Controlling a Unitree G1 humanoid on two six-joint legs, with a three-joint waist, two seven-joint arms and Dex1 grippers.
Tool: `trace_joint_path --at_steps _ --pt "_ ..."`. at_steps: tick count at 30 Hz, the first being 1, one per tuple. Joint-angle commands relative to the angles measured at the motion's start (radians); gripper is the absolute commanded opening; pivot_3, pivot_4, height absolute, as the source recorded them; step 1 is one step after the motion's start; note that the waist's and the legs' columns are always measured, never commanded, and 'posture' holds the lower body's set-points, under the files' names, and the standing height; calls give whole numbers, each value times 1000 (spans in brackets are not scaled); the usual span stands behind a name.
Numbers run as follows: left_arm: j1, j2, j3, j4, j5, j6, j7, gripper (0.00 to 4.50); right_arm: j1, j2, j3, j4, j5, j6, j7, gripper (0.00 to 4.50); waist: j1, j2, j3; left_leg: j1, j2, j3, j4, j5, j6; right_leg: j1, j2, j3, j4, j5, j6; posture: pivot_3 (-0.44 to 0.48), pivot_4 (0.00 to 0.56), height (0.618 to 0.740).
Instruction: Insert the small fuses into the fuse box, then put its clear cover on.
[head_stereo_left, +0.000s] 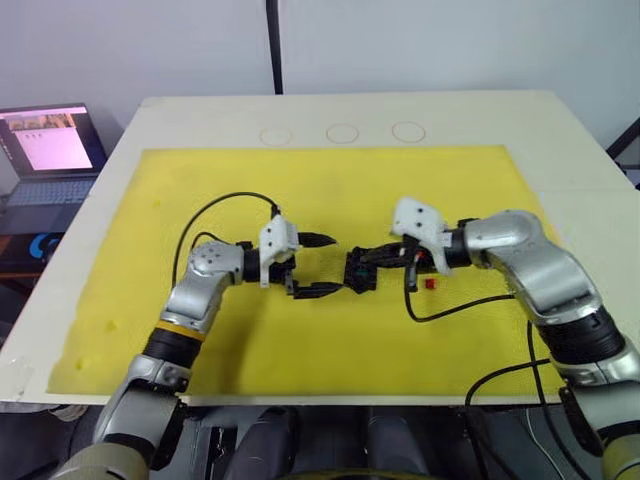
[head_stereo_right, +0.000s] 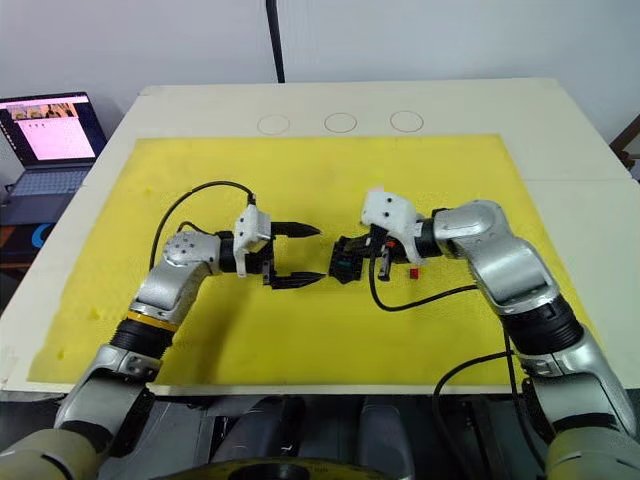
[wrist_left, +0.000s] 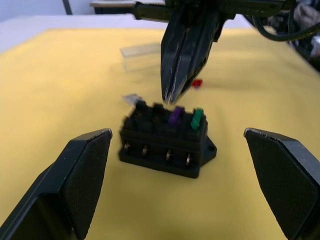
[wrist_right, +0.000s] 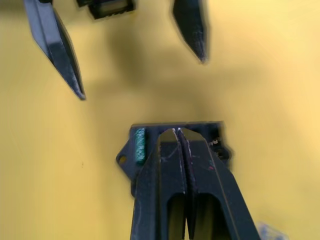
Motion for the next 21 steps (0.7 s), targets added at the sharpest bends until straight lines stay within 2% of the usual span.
trace_joint_path --at_steps 1,4,7,13,17,21 --pt "-24 90 72 -67 -59 54 -46 4500 20 -26 -191 -114 97 36 -49 434 1 0 0 0 0 0 0 0 0 0 0 0 0 0 0 0 150 740" --pt "-51 158 120 -21 -78 95 -50 4500 88 -66 -322 -168 145 61 -78 1276 5 0 0 0 0 0 -1 0 0 0 0 0 0 0 0 0 150 740" --pt "-81 231 172 80 -62 67 -59 4500 207 -125 -472 -176 149 38 -88 2376 13 0 0 0 0 0 0 -2 3 1 0 -1 0 0 0 0 150 740" --pt "-95 359 260 329 29 -78 36 4500 554 -208 -787 -41 19 -190 -82 4469 26 0 0 1 0 5 0 -3 6 1 0 0 0 0 0 0 150 740" --pt "-92 374 311 485 43 -147 108 4500 667 -173 -864 76 -11 -326 -122 4469 23 0 0 3 0 7 0 -3 6 2 0 1 1 0 0 0 150 740" --pt "-66 360 327 492 50 -201 147 4500 677 -158 -863 125 22 -334 -148 4469 21 0 0 4 1 7 -1 -4 6 3 0 1 1 0 0 0 150 740"
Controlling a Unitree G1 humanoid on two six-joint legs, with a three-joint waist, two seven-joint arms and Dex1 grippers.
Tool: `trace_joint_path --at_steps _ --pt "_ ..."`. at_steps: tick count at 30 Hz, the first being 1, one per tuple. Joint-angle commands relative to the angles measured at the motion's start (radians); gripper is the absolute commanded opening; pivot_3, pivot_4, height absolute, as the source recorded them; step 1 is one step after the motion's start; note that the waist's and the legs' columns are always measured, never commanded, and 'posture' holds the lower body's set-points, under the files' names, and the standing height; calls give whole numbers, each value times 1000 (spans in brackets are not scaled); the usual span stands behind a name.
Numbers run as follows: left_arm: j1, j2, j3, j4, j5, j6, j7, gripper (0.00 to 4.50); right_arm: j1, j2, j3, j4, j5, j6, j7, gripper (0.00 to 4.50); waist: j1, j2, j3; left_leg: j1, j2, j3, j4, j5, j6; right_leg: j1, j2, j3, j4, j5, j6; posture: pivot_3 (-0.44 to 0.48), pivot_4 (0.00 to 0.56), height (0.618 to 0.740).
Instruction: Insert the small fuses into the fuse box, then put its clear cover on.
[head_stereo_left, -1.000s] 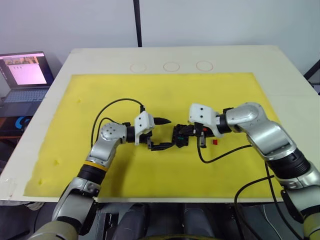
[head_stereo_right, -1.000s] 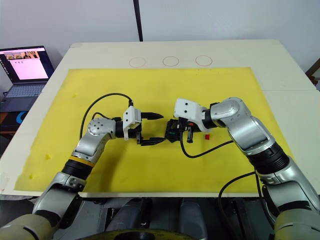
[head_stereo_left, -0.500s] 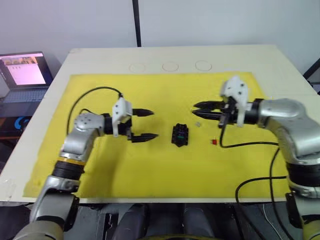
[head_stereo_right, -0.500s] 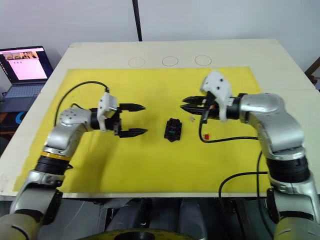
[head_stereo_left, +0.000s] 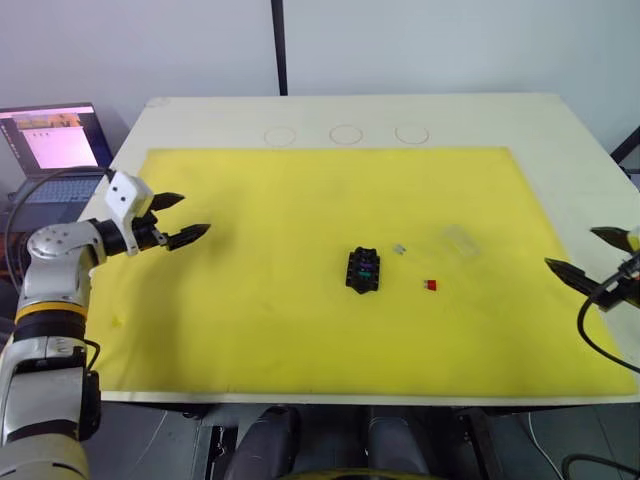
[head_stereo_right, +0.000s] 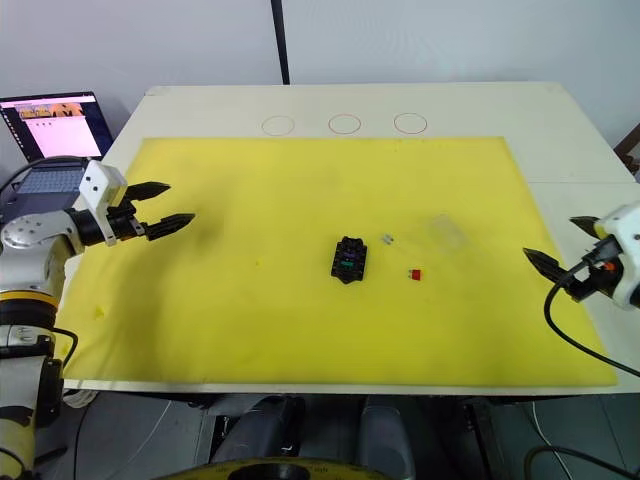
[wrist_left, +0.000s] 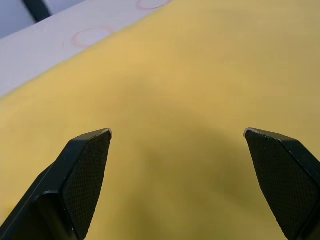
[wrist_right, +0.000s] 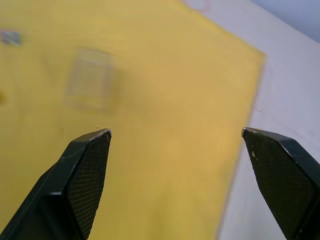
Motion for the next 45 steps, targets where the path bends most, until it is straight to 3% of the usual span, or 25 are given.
trace_joint_path --at_steps 1,8,13,17,22,28,35,40,45 --pt "5 -4 28 -35 -8 -34 13 4500 -27 -1 -17 1 39 1 -27 4469 0 0 0 0 0 0 0 0 0 0 0 0 0 0 0 0 150 740" --pt "-12 -25 11 -164 -50 30 -65 4500 -89 -32 3 -11 116 105 -44 4469 3 0 0 0 0 0 0 0 0 0 0 0 0 0 0 0 150 740" --pt "-32 -45 -47 -409 -148 179 -205 4500 -130 -75 10 -34 226 288 -19 4469 4 0 0 -1 0 0 1 0 0 0 0 0 0 0 0 0 150 740" --pt "19 -53 -117 -636 -214 231 -310 4500 -154 -104 -12 -66 416 579 -4 4469 -2 0 0 -1 0 0 1 0 0 0 0 0 0 0 0 0 150 740" --pt "83 -74 -162 -806 -257 233 -354 4500 -196 -68 -68 -96 654 917 -72 4469 -8 1 0 -1 1 -1 0 0 1 0 0 1 0 0 0 0 150 740" --pt "86 -151 -208 -819 -230 191 -331 4500 -228 126 -117 -154 829 1167 -260 4469 7 0 0 -1 0 -1 2 -1 1 2 0 1 -1 0 0 0 150 740" --pt "78 -162 -214 -823 -232 204 -313 4500 -260 321 -130 -193 980 1220 -522 4469 3 1 0 0 1 -2 1 -1 1 1 0 1 -1 0 0 0 150 740" --pt "87 -152 -220 -840 -231 205 -309 4500 -248 391 -145 -167 1071 1197 -693 2887 5 1 0 -1 0 -2 1 -1 1 1 0 1 -1 0 0 0 150 740" --pt "94 -152 -226 -858 -237 217 -305 4500 -169 426 -88 -167 1205 1118 -832 2887 3 1 0 0 0 -2 1 -1 1 1 0 1 -1 0 0 0 150 740"
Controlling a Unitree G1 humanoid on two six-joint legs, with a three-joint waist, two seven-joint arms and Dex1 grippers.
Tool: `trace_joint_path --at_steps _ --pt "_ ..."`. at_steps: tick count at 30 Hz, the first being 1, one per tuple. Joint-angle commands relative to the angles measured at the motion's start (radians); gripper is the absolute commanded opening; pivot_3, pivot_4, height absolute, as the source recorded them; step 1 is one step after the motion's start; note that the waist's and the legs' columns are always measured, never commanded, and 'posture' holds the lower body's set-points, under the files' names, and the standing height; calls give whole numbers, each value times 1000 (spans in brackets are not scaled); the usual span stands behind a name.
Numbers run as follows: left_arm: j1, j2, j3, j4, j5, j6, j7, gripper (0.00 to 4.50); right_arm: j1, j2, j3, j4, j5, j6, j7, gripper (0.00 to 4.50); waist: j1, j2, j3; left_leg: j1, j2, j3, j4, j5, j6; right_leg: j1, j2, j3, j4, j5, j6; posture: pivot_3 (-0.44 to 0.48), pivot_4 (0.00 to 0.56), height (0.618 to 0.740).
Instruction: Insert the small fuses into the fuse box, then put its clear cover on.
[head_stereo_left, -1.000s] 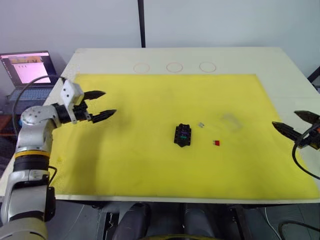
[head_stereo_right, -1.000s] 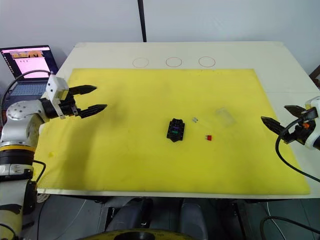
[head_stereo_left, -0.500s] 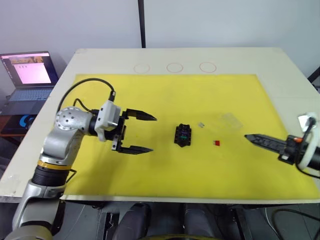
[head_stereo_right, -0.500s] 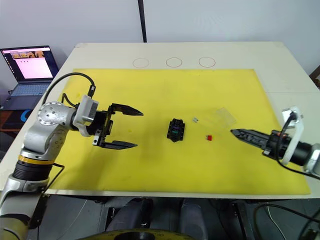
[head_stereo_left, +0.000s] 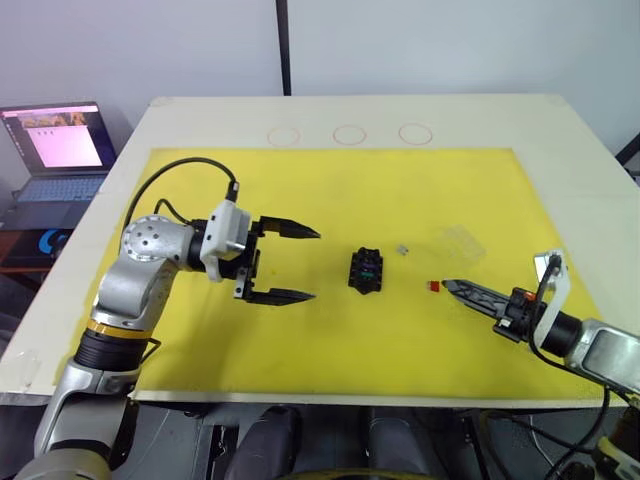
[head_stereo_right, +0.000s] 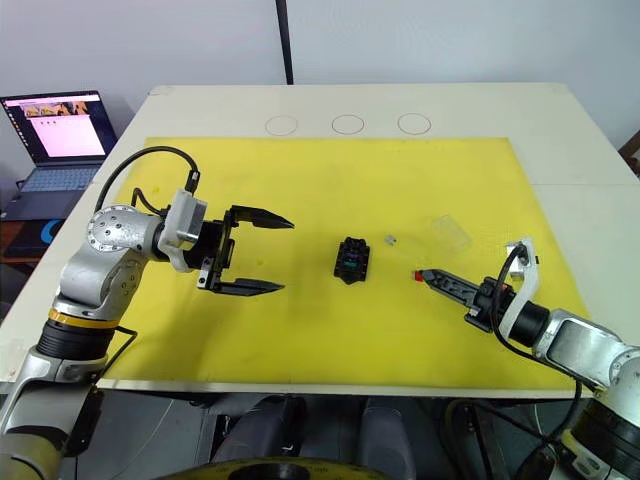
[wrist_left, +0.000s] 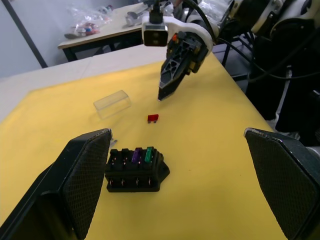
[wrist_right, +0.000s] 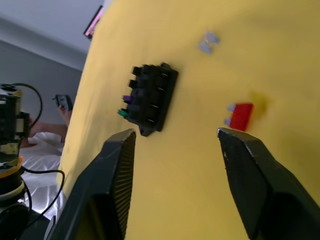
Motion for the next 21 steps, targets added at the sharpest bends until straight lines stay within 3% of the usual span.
trace_joint_path --at_steps 1,9,21 --pt "-1 8 1 -45 -10 7 6 4500 28 19 33 -3 134 -90 -110 2887 -2 0 0 0 0 0 0 0 0 0 0 0 0 0 0 0 150 740" --pt "-7 -7 -13 -54 -12 16 9 4500 94 -16 165 23 310 -297 -296 2887 -6 1 0 1 0 0 0 0 0 0 0 1 0 0 0 0 150 740" --pt "-22 -16 -22 -32 -3 10 -2 4500 149 -74 309 34 401 -496 -383 2887 -7 1 0 1 0 1 0 0 0 1 1 1 0 0 0 0 150 740"
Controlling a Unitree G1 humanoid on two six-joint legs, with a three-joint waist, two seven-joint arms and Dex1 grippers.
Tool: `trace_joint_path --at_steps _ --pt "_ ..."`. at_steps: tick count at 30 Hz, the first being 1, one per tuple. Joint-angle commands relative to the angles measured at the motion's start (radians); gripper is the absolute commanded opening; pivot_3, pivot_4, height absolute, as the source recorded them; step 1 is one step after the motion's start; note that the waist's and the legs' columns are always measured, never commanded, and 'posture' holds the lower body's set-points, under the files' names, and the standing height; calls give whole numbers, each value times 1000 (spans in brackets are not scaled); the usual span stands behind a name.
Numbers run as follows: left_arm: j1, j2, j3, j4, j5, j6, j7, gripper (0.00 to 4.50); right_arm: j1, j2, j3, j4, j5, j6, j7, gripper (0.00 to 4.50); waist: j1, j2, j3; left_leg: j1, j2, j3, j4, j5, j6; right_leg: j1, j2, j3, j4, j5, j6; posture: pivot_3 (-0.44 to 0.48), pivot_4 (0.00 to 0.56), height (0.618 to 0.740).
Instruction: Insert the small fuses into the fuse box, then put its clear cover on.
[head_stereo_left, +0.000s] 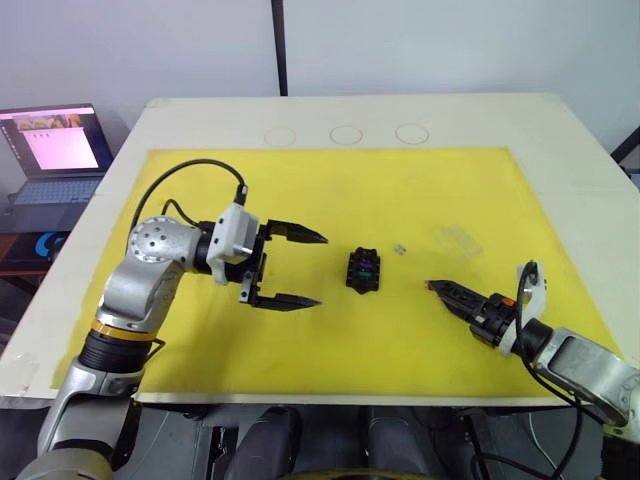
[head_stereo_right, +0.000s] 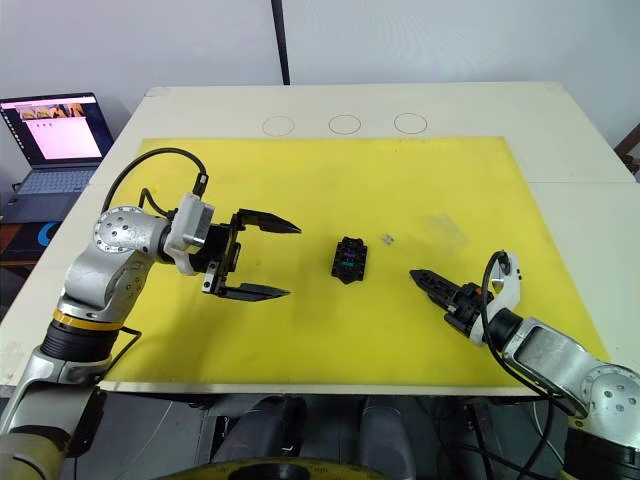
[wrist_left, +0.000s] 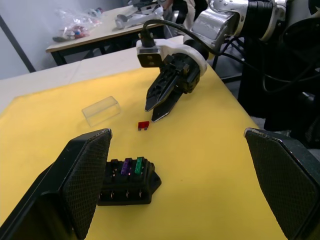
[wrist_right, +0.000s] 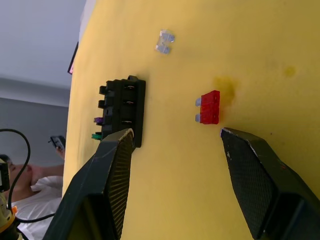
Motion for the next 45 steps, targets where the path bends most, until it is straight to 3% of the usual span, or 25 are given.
trace_joint_path --at_steps 1,21,24,31,40,45 --pt "-20 -4 -2 -12 -4 -9 1 4500 1 -14 27 1 39 -58 -26 2887 0 0 0 0 0 0 0 0 0 0 0 0 0 0 0 0 150 740" --pt "-50 -28 -4 20 -1 -22 23 4500 -5 -27 131 38 35 -170 -19 2887 -2 0 0 6 0 0 -1 -1 1 6 1 0 -2 0 0 0 150 740" --pt "-51 -27 -4 19 -1 -21 23 4500 -1 -20 139 45 20 -183 -17 2426 0 0 0 12 1 0 -2 -2 3 13 1 0 -5 -1 0 0 150 740" --pt "-60 -34 -4 13 -6 -15 32 4500 8 6 157 51 -11 -212 -26 89 2 -1 0 12 1 0 -2 -2 4 14 1 0 -5 -1 1 0 150 740" --pt "-52 -40 -3 13 -9 -9 42 4500 33 13 162 29 -46 -223 -24 37 5 -1 0 12 1 -1 -1 -2 4 14 1 0 -6 -1 1 0 150 740" --pt "-50 -28 11 28 -9 -11 44 4500 -42 -137 176 -85 -147 -164 104 37 6 0 1 12 1 0 -1 -2 4 14 1 0 -7 -1 1 0 150 740"
